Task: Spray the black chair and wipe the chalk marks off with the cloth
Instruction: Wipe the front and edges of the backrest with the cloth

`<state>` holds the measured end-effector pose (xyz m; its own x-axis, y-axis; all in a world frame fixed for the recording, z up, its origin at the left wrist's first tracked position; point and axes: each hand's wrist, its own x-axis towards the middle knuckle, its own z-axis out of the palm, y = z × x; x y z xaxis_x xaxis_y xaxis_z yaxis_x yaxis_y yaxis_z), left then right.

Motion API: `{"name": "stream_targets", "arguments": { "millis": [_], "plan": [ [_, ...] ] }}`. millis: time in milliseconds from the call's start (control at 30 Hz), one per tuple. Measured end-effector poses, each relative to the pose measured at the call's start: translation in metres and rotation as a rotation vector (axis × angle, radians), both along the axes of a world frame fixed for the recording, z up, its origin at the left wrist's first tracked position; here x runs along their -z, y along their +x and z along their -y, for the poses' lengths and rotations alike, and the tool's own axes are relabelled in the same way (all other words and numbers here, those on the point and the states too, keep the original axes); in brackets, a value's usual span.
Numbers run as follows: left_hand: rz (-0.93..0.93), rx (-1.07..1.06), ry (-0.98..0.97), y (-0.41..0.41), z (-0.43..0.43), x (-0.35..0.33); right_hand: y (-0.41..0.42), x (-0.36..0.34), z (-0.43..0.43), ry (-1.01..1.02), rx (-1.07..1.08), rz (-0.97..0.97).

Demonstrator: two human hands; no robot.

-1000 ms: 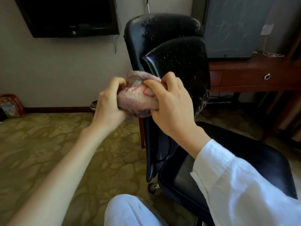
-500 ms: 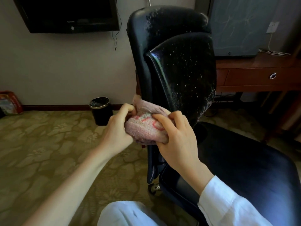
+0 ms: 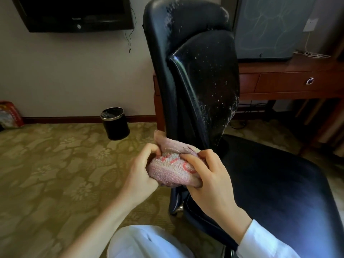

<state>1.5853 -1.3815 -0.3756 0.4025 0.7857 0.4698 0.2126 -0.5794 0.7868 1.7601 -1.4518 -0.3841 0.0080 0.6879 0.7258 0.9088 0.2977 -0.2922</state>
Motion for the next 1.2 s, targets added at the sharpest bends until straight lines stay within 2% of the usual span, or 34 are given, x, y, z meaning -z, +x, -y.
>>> {"name": "stream_targets", "arguments": {
  "millis": [100, 200, 467, 567, 900, 1200],
  "plan": [
    [-0.02, -0.031, 0.052, -0.002, 0.023, -0.003, 0.005, -0.007, 0.015, 0.049, -0.013, 0.024],
    [-0.038, -0.112, 0.185, -0.002, 0.038, -0.019, 0.01, -0.034, 0.022, 0.107, -0.015, 0.063],
    [0.088, -0.188, 0.554, -0.006, 0.042, -0.149, -0.002, -0.157, 0.026, 0.359, -0.005, 0.011],
    [0.095, -0.174, 0.522, -0.006, 0.037, -0.165, -0.006, -0.174, 0.019, 0.321, 0.029, 0.01],
    [-0.044, -0.043, 0.232, -0.004, 0.037, -0.048, 0.007, -0.038, 0.034, 0.067, 0.004, 0.033],
    [-0.158, -0.047, 0.136, -0.001, 0.033, 0.048, -0.004, 0.074, 0.042, -0.021, 0.033, -0.167]
  ]
}}
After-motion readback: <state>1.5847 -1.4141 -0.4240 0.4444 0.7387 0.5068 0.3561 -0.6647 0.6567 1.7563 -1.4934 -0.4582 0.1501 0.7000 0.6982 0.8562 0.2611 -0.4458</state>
